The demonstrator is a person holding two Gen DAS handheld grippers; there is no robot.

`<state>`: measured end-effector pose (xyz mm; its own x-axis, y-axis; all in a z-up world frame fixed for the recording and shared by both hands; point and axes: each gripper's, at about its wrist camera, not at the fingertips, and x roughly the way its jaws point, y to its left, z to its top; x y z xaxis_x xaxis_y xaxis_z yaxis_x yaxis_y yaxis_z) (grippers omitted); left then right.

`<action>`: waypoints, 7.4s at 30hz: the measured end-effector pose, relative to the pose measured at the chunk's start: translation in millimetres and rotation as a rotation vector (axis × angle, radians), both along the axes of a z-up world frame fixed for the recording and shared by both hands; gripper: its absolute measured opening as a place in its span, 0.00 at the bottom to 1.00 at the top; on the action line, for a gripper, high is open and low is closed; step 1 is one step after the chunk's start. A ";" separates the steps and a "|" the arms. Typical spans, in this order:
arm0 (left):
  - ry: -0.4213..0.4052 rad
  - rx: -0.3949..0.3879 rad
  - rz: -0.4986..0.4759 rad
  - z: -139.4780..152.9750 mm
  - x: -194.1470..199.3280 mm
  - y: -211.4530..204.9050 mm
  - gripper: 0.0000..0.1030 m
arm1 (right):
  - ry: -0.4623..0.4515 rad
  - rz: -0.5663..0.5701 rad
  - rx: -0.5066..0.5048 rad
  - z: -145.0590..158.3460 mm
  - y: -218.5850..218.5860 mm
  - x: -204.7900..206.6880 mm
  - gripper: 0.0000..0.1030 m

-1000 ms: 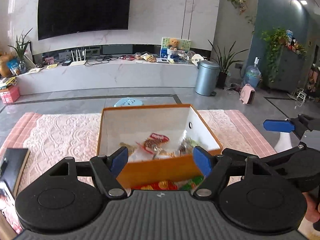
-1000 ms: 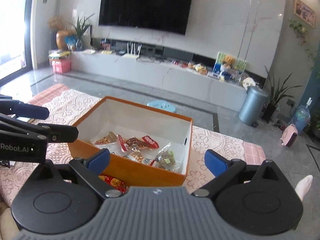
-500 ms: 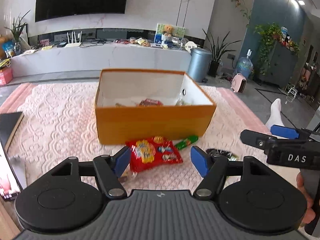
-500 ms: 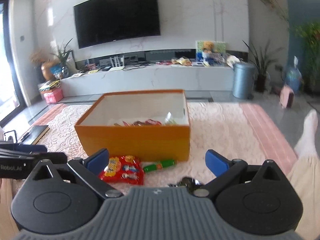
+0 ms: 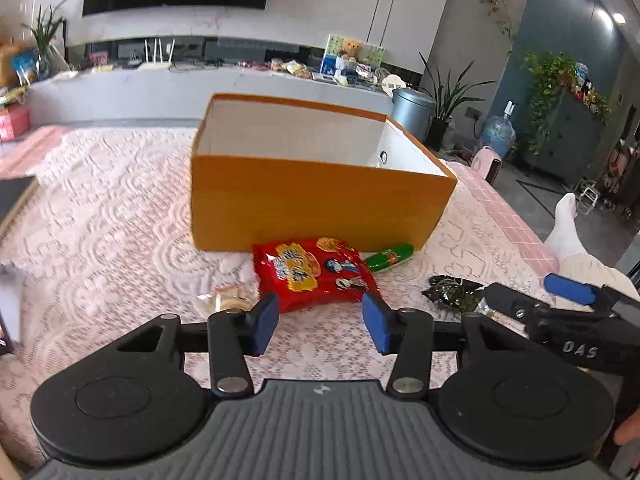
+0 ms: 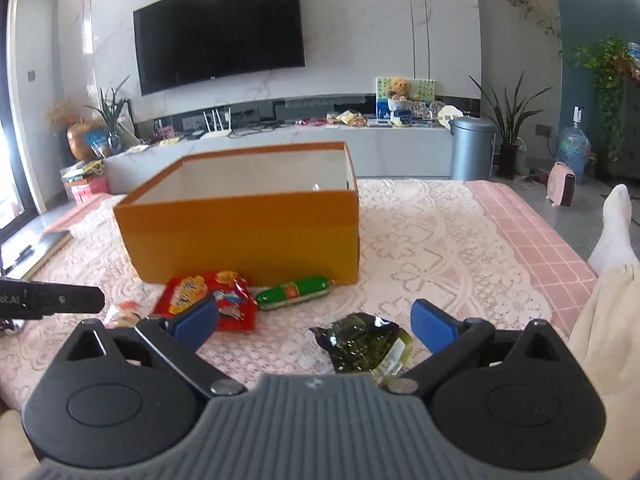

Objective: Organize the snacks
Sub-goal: 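Move the right tool to the dark foil bag while the left tool approaches the wrapped round snack, then close the right gripper on the dark foil bag while the left gripper closes on the wrapped round snack, then lift both snacks and carry them over the orange box, then lower both held snacks into the orange box, then open both grippers to release the snacks and withdraw from the box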

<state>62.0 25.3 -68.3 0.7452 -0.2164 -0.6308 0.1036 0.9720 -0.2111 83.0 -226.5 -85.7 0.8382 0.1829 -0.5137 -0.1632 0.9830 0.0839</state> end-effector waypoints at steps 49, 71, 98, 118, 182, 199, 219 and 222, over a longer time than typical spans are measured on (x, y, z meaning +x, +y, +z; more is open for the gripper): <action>0.123 0.074 0.061 -77.2 62.8 32.0 0.71 | 0.189 -0.022 -0.241 -81.3 18.2 84.7 0.44; 0.079 0.088 0.090 -66.5 52.1 30.9 0.51 | 0.153 -0.027 -0.213 -73.1 19.3 74.6 0.34; 0.019 0.045 0.071 -3.3 21.3 9.3 0.50 | 0.017 0.057 -0.137 -11.2 25.6 16.4 0.34; -0.080 0.056 0.012 59.6 60.0 -8.8 0.50 | -0.082 0.200 -0.116 73.2 34.6 38.7 0.34; 0.329 0.301 -0.002 -20.3 244.3 -23.8 0.53 | 0.319 0.296 -0.502 2.8 115.3 281.7 0.34; 0.340 0.321 0.009 -17.9 237.6 -22.3 0.68 | 0.321 0.295 -0.530 8.0 117.9 280.6 0.34; 0.277 0.331 0.048 17.9 215.7 -19.0 0.72 | 0.274 0.303 -0.506 42.7 114.9 250.2 0.56; 0.264 0.324 0.053 25.3 208.2 -18.6 0.72 | 0.266 0.301 -0.513 50.2 114.1 243.7 0.66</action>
<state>270.2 6.6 -43.1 0.5537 0.0589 -0.8306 0.0351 0.9950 0.0939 326.7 -112.4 -35.4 0.6208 0.0667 -0.7811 -0.4763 0.8235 -0.3083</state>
